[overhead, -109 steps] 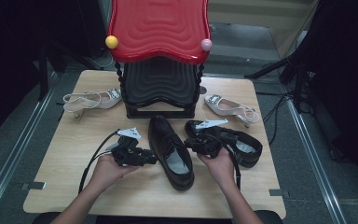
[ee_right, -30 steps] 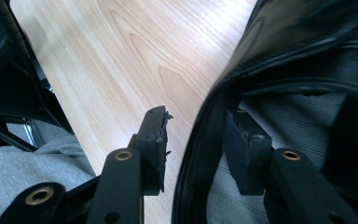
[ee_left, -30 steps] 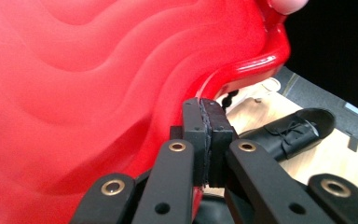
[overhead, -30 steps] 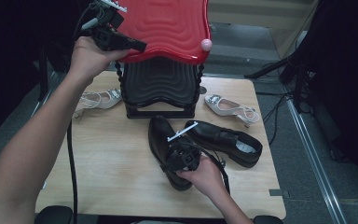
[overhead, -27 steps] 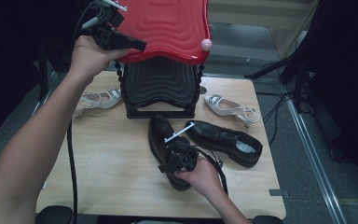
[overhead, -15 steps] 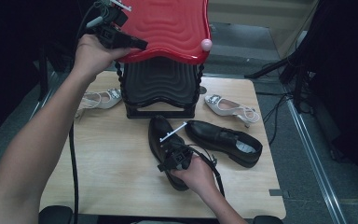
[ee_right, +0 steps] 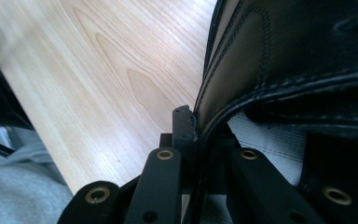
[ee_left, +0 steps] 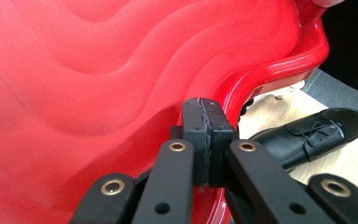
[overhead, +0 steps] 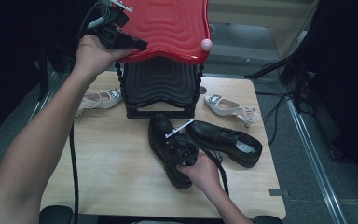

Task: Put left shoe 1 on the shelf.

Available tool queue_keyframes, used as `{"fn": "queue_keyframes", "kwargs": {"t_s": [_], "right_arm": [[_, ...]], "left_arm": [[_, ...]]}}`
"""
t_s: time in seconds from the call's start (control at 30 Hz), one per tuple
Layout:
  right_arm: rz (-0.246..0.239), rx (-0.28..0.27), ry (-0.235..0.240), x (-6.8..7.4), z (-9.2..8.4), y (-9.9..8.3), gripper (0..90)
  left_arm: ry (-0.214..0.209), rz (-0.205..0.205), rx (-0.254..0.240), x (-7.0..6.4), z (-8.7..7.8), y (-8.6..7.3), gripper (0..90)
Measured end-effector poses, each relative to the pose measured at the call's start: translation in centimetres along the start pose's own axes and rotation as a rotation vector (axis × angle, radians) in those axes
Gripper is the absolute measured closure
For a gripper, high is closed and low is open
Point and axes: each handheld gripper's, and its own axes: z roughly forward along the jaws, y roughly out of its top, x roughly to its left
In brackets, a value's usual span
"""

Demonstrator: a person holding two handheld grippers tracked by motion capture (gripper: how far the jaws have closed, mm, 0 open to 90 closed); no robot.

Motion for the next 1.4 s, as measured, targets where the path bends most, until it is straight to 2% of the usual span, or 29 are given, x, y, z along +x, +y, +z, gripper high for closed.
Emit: {"fn": "queue_keyframes", "kwargs": {"t_s": [0.13,0.27,0.33,0.43,0.67,0.83,0.9,1.13,1.4], "right_arm": [[0.018,-0.03,0.038,-0.7,-0.8,-0.1,86.3],[-0.015,-0.098,0.037,-1.1,-1.8,-0.1,86.6],[0.0,-0.104,0.073,-1.7,-2.1,-0.1,86.9],[-0.003,-0.103,0.089,-2.0,-2.3,0.1,86.8],[0.001,-0.138,0.122,-1.9,-4.1,0.5,86.7],[-0.024,-0.178,0.152,-1.3,-5.8,0.7,86.5],[-0.027,-0.176,0.165,-0.9,-6.6,0.9,86.5],[-0.056,-0.21,0.167,0.0,-9.0,2.0,86.3],[-0.056,-0.25,0.142,-0.4,-10.2,4.4,86.3]], "left_arm": [[-0.002,-0.002,0.002,0.0,0.0,0.0,90.0],[0.004,-0.001,0.005,0.0,0.0,0.0,90.0],[0.004,0.0,0.008,0.0,0.0,0.0,90.0],[0.005,-0.002,0.006,0.0,0.0,0.0,90.0],[0.006,0.0,0.004,0.0,0.0,0.0,90.0],[0.005,-0.002,0.007,0.0,0.0,0.0,90.0],[0.005,-0.003,0.008,0.0,0.0,0.0,90.0],[0.005,-0.003,0.012,0.0,0.0,0.1,90.0],[0.006,-0.003,0.011,0.0,0.0,0.1,90.0]]}}
